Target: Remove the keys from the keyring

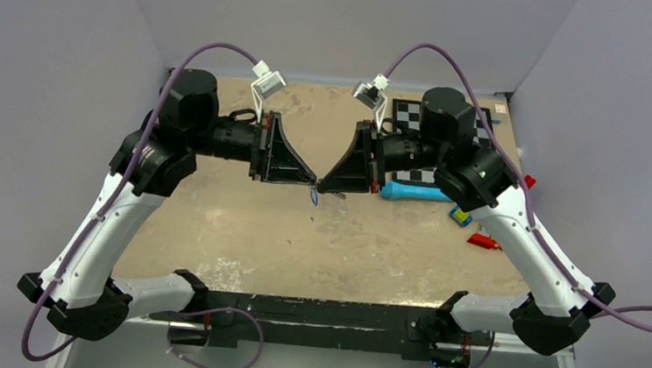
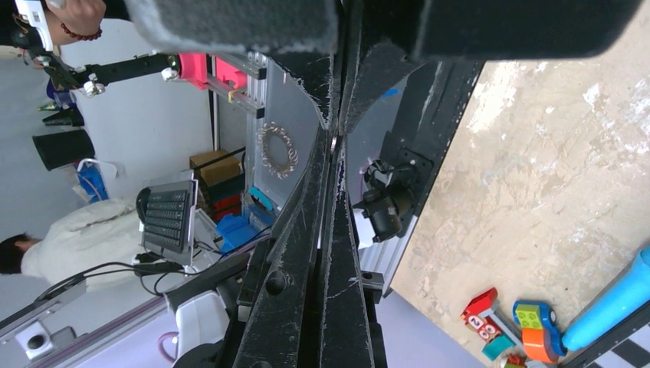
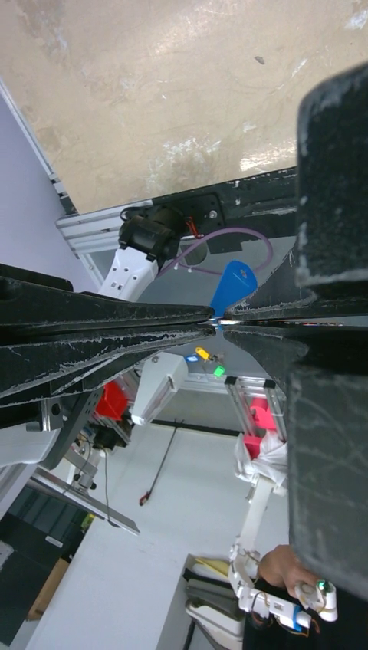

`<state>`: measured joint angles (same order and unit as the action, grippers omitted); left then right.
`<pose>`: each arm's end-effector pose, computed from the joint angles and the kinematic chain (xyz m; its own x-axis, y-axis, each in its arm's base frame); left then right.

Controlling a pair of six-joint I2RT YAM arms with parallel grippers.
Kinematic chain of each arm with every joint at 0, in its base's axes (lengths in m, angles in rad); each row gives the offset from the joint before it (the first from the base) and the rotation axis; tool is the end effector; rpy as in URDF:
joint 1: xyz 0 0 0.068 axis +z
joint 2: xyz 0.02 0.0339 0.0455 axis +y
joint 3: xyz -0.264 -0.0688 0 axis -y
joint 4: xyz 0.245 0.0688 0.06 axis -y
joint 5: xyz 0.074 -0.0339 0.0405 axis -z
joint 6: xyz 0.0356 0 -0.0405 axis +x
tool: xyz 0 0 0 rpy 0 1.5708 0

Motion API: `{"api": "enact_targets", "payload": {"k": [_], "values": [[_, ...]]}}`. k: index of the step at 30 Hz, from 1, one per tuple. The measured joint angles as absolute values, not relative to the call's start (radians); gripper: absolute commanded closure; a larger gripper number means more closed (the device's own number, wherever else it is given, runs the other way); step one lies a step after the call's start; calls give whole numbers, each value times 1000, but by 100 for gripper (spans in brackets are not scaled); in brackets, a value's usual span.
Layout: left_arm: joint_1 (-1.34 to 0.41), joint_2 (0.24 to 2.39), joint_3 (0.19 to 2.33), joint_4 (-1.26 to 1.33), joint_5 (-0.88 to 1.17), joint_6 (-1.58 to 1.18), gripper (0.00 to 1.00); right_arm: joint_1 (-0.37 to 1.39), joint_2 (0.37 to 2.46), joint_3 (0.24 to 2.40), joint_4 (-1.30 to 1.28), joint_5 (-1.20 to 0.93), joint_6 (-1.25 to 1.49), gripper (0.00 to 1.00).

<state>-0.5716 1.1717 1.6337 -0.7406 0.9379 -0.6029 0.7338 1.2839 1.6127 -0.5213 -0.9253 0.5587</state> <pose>0.1538 -0.1331 0.4935 -0.7417 0.0783 -0.6662 0.6695 0.1487 -0.7278 0.1677 0.1895 0.4844 -0.6427 -0.1502 -0.7513 -0.7600 0.0015 0.6499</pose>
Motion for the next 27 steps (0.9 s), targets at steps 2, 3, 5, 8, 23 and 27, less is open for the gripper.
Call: {"api": "enact_targets", "payload": {"k": [2,3,5,8,23,27], "values": [[-572,1161,1623,-704,936,-638,100,734,1279,1612,-500,-924,574,100],[-572,1156,1621,-686,934,-654,100,734,1275,1612,-490,-921,580,100],[-572,1143,1610,-644,924,-687,100,734,1266,1612,-466,-907,594,100],[-572,1120,1586,-572,905,-732,100,734,1250,1607,-428,-882,614,100],[-569,1050,1468,-382,784,-874,100,734,1235,1579,-340,-799,672,100],[-569,1035,1447,-352,744,-892,100,734,1235,1574,-316,-776,682,100]]}}
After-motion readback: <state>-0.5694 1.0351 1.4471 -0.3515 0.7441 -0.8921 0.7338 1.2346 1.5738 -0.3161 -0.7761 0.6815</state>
